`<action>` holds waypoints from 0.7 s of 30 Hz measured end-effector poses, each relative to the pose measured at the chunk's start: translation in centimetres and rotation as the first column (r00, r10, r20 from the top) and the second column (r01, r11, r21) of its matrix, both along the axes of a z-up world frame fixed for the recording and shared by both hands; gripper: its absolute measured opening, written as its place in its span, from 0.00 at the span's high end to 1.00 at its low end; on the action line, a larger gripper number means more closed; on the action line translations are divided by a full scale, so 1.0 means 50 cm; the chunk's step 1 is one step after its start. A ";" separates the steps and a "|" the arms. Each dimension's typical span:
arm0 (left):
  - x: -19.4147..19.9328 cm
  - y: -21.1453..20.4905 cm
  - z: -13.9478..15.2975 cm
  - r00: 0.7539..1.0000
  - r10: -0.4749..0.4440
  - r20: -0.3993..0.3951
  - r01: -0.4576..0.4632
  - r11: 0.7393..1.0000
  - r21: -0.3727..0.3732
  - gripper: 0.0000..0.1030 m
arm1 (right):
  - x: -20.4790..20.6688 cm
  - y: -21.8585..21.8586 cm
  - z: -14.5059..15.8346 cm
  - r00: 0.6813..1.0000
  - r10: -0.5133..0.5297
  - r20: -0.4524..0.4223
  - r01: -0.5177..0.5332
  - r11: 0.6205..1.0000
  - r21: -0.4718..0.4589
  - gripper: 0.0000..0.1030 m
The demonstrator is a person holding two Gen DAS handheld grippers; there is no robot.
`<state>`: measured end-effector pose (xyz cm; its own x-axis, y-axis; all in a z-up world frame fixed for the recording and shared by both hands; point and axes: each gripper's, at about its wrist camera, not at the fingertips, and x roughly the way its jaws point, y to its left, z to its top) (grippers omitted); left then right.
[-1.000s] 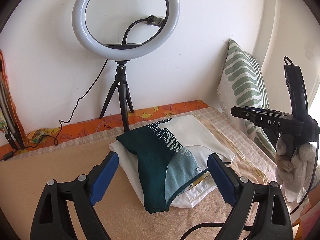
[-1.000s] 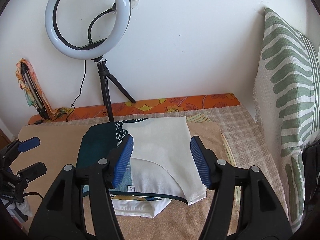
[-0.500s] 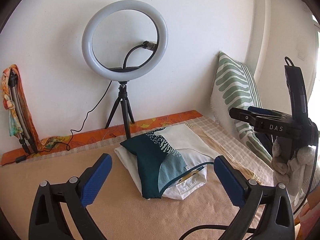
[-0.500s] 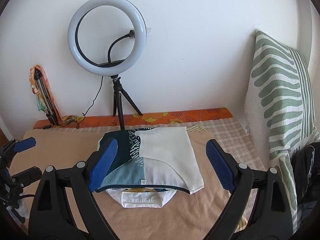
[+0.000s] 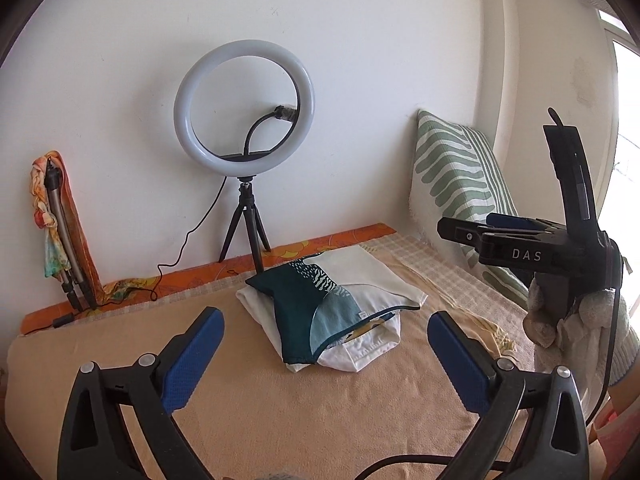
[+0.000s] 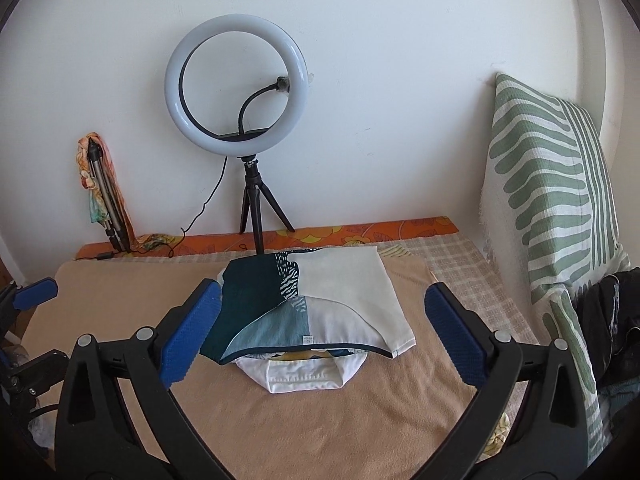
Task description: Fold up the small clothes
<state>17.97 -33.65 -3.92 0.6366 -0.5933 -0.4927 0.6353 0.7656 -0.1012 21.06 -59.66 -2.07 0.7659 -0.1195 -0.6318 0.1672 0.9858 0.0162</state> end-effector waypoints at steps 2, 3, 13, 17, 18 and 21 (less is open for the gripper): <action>-0.012 0.005 -0.005 1.000 0.010 -0.008 -0.010 1.000 0.012 0.00 | -0.018 0.006 -0.001 1.000 -0.011 0.008 0.011 1.000 0.010 0.00; -0.018 0.006 -0.008 1.000 0.008 -0.015 -0.008 1.000 0.015 0.00 | -0.026 0.010 -0.002 1.000 -0.016 0.009 0.016 1.000 0.014 0.00; -0.048 0.028 -0.030 0.998 0.039 -0.058 -0.037 0.999 0.039 0.00 | -0.080 0.039 -0.008 0.999 -0.047 0.013 0.047 0.999 -0.014 0.00; -0.058 0.033 -0.029 0.998 0.042 -0.044 -0.040 0.998 0.045 0.00 | -0.090 0.042 -0.014 0.999 -0.052 0.009 0.052 0.998 -0.018 0.00; -0.061 0.035 -0.029 0.998 0.042 -0.040 -0.040 0.998 0.046 0.00 | -0.088 0.041 -0.015 0.999 -0.051 0.008 0.051 0.999 -0.019 0.00; -0.066 0.037 -0.030 0.999 0.039 -0.037 -0.037 0.998 0.047 0.00 | -0.092 0.041 -0.017 0.999 -0.052 0.006 0.052 0.998 -0.019 0.00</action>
<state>14.66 -31.79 -5.42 0.6386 -0.5449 -0.5434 0.6021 0.7936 -0.0881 16.47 -57.64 -2.93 0.7615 -0.1714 -0.6251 0.2187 0.9758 -0.0012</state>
